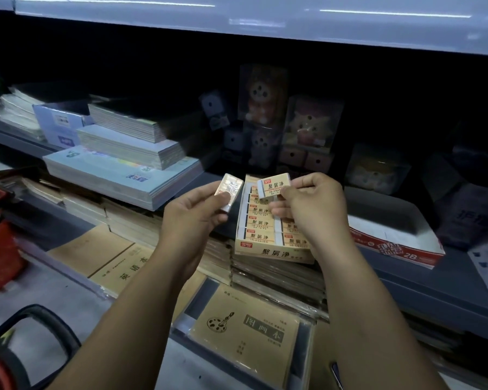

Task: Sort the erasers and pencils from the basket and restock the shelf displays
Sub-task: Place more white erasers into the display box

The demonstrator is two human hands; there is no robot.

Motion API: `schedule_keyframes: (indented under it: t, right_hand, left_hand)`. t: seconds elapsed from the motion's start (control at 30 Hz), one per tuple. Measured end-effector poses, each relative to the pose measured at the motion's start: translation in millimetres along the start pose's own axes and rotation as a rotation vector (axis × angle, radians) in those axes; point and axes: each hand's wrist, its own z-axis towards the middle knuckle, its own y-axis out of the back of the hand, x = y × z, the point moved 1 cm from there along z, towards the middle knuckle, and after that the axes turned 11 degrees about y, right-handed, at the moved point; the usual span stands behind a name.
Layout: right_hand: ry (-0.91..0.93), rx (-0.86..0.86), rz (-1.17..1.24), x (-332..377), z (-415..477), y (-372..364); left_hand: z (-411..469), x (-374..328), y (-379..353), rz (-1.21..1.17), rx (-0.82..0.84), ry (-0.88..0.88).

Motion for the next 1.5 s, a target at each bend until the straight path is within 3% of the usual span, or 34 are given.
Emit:
schedule_keyframes:
  t: [0.57, 0.8, 0.93, 1.0, 1.37, 1.5]
  right_hand:
    - [0.008, 0.112, -0.467, -19, 42, -30]
    - [-0.008, 0.187, -0.255, -7, 33, -10]
    - [-0.128, 0.325, 0.158, 0, 28, -4]
    - [-0.151, 0.348, 0.237, 0, 27, -3]
    - [-0.072, -0.190, -0.023, -17, 37, 24]
    - [-0.060, -0.225, -0.039, -27, 40, 25]
  left_hand:
    - [40, 11, -14, 0.039, 0.002, -0.032]
    - [42, 9, -21, 0.041, -0.021, -0.045]
    - [41, 11, -28, 0.053, -0.067, -0.052]
    - [38, 10, -32, 0.076, -0.072, -0.054]
    - [36, 17, -37, 0.209, -0.139, -0.011]
    - [38, 17, -35, 0.255, -0.131, 0.000]
